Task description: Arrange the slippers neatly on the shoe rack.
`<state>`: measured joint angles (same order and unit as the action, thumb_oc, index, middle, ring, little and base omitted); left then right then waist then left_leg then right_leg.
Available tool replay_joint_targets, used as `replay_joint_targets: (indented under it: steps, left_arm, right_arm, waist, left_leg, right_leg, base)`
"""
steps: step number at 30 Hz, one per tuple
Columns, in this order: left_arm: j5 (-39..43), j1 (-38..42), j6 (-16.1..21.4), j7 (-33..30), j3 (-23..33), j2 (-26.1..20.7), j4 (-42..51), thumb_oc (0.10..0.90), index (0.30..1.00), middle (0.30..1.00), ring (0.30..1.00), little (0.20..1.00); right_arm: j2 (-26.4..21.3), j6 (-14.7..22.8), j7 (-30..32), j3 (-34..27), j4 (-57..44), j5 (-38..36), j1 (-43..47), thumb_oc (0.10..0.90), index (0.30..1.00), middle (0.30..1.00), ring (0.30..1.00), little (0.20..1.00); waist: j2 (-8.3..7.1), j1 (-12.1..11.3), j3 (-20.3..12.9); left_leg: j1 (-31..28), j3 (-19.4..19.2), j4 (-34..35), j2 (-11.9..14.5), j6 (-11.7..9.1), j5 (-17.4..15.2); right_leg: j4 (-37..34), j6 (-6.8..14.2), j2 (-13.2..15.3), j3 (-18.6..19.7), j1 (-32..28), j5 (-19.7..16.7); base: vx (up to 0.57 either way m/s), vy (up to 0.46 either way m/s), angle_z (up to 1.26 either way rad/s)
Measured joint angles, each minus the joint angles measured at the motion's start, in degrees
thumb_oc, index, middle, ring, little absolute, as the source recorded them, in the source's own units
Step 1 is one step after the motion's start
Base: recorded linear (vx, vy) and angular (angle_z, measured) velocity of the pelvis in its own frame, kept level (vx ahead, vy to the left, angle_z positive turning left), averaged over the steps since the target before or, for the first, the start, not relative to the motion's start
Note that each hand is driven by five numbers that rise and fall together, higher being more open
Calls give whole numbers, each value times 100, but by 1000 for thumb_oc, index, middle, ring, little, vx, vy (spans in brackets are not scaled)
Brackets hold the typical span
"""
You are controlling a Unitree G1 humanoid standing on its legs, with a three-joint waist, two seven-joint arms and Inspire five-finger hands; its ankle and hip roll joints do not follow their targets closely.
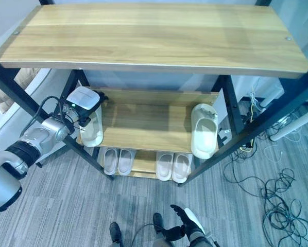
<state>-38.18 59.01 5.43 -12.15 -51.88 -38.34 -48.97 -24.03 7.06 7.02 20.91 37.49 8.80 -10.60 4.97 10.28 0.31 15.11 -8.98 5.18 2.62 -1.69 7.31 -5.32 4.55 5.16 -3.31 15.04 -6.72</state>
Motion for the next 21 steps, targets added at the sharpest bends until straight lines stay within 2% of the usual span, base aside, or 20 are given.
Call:
replay_joint_targets:
  steps: [6,21]
  left_arm:
    - [35,-7,-3,-17,20,-24,216,800,900,900,900,900]
    - [-23,-13,-4,-315,10,81,-51,800,900,900,900,900]
  right_arm:
    - [0,-2,76,-5,38,4,2,800,900,900,900,900]
    - [3,18,193,125,241,117,218,800,900,900,900,900]
  waist:
    - [0,-44,0]
    - [-2,-1,-6]
  left_leg:
    - [44,13,0,-2,0,0]
    - [261,-12,-1,-10,10,18]
  right_leg:
    - [0,0,3,-15,34,0]
    - [2,2,5,37,271,-40]
  base:
    - [0,0,0]
    - [0,0,0]
